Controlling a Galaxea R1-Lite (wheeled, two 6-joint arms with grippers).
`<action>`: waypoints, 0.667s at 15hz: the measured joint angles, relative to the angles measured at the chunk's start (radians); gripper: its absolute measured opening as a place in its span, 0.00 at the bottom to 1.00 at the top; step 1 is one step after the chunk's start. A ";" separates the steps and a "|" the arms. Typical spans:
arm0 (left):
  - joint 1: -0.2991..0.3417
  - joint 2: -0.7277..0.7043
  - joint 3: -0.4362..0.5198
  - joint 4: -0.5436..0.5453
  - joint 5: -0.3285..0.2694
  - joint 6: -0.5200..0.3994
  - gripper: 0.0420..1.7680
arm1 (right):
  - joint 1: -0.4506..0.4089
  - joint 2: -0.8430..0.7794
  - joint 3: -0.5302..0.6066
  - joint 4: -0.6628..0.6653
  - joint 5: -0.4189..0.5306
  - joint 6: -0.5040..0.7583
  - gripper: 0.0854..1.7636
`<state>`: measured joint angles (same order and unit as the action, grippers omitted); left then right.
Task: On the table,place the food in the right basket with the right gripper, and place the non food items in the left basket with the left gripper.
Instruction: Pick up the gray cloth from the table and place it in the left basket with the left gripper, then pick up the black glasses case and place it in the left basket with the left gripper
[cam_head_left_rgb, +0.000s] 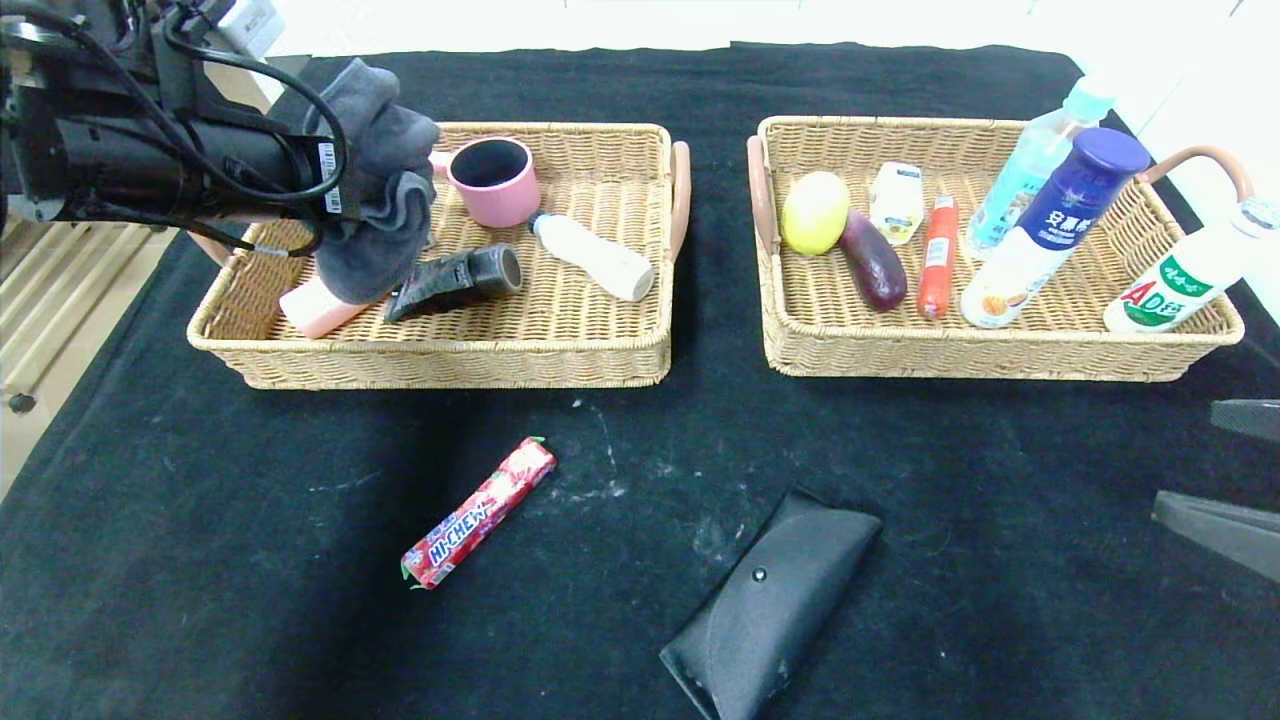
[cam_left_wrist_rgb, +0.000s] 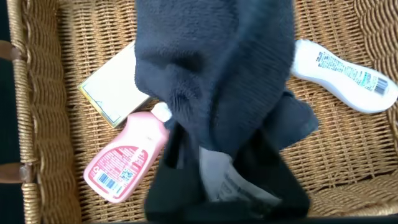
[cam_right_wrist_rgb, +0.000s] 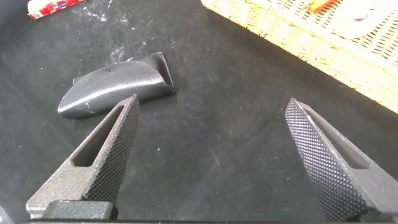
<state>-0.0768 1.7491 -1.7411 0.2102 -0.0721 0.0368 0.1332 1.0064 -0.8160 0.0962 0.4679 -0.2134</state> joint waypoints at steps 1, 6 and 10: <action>0.000 0.000 0.000 0.000 0.000 0.000 0.34 | 0.000 0.000 0.000 0.000 0.000 0.000 0.97; 0.000 0.000 -0.001 0.000 0.001 0.000 0.64 | 0.000 0.000 0.000 0.000 0.000 0.000 0.97; -0.001 0.000 -0.001 0.000 0.002 0.000 0.77 | 0.000 0.000 0.000 0.000 0.000 0.000 0.97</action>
<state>-0.0783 1.7491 -1.7423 0.2102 -0.0702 0.0370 0.1332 1.0064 -0.8160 0.0957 0.4681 -0.2134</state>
